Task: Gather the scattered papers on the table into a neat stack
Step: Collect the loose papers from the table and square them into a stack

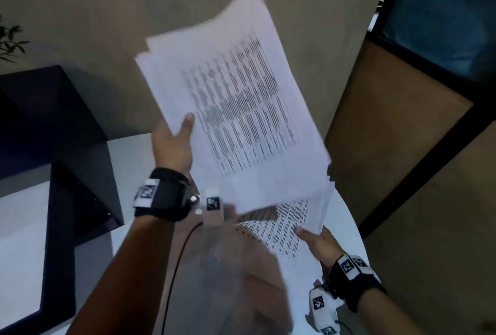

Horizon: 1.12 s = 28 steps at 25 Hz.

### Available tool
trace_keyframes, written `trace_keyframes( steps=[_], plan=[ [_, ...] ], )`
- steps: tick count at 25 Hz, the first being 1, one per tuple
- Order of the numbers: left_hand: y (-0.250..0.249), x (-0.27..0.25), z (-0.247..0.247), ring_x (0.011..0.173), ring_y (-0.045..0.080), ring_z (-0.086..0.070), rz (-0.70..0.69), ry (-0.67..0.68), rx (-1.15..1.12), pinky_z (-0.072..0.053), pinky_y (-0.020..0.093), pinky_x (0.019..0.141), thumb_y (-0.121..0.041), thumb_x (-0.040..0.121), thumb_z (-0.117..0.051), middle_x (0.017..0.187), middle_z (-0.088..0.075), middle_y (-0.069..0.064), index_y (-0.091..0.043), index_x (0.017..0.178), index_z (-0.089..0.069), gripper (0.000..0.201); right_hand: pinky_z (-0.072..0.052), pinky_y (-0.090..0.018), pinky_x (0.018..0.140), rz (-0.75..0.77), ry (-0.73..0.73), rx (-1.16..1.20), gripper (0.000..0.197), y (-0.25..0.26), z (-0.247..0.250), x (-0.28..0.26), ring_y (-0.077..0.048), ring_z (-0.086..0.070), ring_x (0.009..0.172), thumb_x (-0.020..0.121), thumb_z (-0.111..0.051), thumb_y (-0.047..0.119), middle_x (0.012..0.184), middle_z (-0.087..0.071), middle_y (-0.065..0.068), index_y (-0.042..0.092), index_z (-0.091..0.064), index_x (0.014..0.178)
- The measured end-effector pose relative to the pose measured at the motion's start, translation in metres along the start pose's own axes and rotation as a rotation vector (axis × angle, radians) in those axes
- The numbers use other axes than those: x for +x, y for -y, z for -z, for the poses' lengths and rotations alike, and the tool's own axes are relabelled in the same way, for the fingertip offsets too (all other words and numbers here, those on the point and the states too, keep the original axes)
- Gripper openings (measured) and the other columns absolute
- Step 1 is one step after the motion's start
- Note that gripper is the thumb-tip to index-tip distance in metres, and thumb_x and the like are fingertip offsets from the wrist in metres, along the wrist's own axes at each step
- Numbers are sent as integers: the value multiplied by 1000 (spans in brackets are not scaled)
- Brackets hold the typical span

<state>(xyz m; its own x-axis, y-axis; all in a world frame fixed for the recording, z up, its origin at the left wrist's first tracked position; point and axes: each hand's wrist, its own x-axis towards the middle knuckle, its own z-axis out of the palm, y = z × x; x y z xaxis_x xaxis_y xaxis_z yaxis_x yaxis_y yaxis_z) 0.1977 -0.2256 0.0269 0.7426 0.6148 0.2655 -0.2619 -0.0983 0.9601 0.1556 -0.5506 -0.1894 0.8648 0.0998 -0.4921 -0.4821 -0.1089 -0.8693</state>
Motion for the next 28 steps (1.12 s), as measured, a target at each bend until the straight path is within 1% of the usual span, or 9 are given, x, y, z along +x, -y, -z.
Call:
trace_keyframes(
  steps=[3,5,7,9,12,15,19,22,28],
  plan=[
    [54,-35,-15,114,17,-61,91,273,298,-43,25,92,-30,93,-63,126,-64,0,-12,133,-56,44,-57,-26,70,-117,19,266,39,26,-5,-27,-35,-66,112,98,-51,46,102,-73,-17,12,-69,106],
    [98,-52,-17,120,25,-58,196,539,621,-42,27,96,-35,91,-64,133,-59,7,-11,138,-47,55,-53,-38,94,-165,-5,324,59,41,-7,-38,-29,-60,124,99,-33,62,126,-69,-8,18,-64,125],
    [134,-58,-9,123,31,-55,283,681,899,-44,36,101,-43,88,-63,138,-54,14,-8,142,-41,68,-17,-42,120,-98,18,256,78,36,-2,-26,-18,-26,149,93,-27,74,158,-35,5,24,-37,152],
    [144,-50,2,123,35,-53,331,605,1024,-45,44,103,-47,87,-61,137,-53,17,-10,138,-47,65,-30,-39,115,-72,28,18,105,20,3,-9,-17,-43,139,69,-50,89,147,-49,3,18,-44,147],
    [139,-28,24,127,39,-43,395,387,1170,-41,53,103,-48,87,-55,139,-45,19,-12,135,-49,60,-37,-20,58,-27,-25,-227,73,14,3,-3,1,-50,58,66,-73,72,66,-59,14,10,-56,103],
    [136,-8,48,134,40,-30,542,257,1268,-33,58,107,-49,86,-57,146,-31,20,-7,142,-33,73,-38,-22,62,37,-67,-285,52,12,4,-2,-7,-50,69,91,-68,42,92,-65,-2,11,-50,129],
    [139,1,54,130,41,-35,641,261,1254,-39,54,103,-44,83,-67,142,-35,24,-1,138,-32,79,-42,-24,71,19,-66,-339,54,7,5,2,-11,-54,74,89,-67,46,94,-67,0,5,-57,123],
    [137,2,53,102,39,-58,667,265,1100,-52,41,82,-26,82,-67,121,-56,22,3,124,-44,56,-44,-30,97,31,-79,-346,66,7,6,2,-26,-62,114,88,-68,48,124,-65,-7,5,-52,135],
    [97,-4,42,96,39,-63,415,207,973,-53,40,81,-17,91,-54,114,-65,20,-7,120,-57,31,-42,-36,104,13,-99,-318,91,10,1,-1,-27,-58,122,73,-68,65,134,-62,-10,3,-49,138]
  ],
)
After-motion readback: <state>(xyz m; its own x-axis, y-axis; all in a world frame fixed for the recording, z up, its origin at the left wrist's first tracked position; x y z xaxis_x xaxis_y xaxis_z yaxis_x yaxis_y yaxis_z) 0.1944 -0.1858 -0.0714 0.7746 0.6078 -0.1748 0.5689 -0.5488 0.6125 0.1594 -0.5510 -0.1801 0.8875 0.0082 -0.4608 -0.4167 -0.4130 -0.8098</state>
